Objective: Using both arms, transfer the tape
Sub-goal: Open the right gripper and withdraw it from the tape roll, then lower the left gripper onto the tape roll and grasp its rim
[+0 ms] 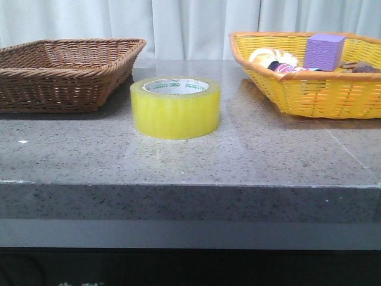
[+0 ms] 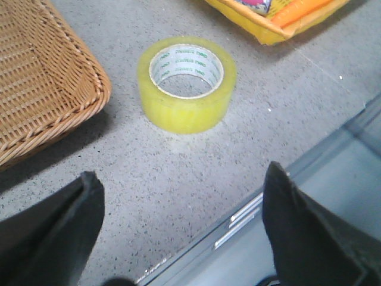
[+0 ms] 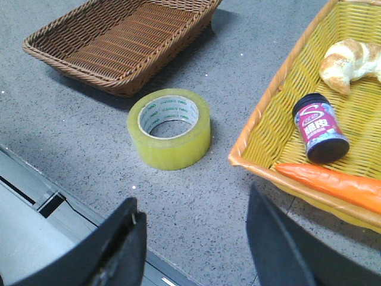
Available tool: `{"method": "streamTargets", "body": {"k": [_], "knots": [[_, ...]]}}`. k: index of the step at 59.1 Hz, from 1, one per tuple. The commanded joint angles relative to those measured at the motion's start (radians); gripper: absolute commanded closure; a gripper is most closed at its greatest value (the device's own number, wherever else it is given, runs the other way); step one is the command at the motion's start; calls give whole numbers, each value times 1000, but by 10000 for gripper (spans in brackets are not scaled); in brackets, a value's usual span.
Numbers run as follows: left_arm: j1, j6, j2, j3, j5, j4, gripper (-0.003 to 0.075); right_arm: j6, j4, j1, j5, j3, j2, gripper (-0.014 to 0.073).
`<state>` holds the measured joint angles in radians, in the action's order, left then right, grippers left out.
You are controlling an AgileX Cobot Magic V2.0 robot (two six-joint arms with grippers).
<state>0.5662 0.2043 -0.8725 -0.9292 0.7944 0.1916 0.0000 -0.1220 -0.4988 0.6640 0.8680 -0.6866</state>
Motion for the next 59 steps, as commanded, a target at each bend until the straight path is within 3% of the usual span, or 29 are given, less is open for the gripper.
{"method": "streamTargets", "body": {"k": [1,12,32,59], "knots": [[8,28,-32,-93,35,20,174,-8,8,4,-80,23,-2,180],[8,161,-158,-236,145,20,174,-8,8,4,-80,23,-2,180],[25,621,-411,-414,151,35,174,-8,8,4,-80,23,-2,180],[103,649,-769,-662,251,43,174,-8,8,4,-80,23,-2,180]]}}
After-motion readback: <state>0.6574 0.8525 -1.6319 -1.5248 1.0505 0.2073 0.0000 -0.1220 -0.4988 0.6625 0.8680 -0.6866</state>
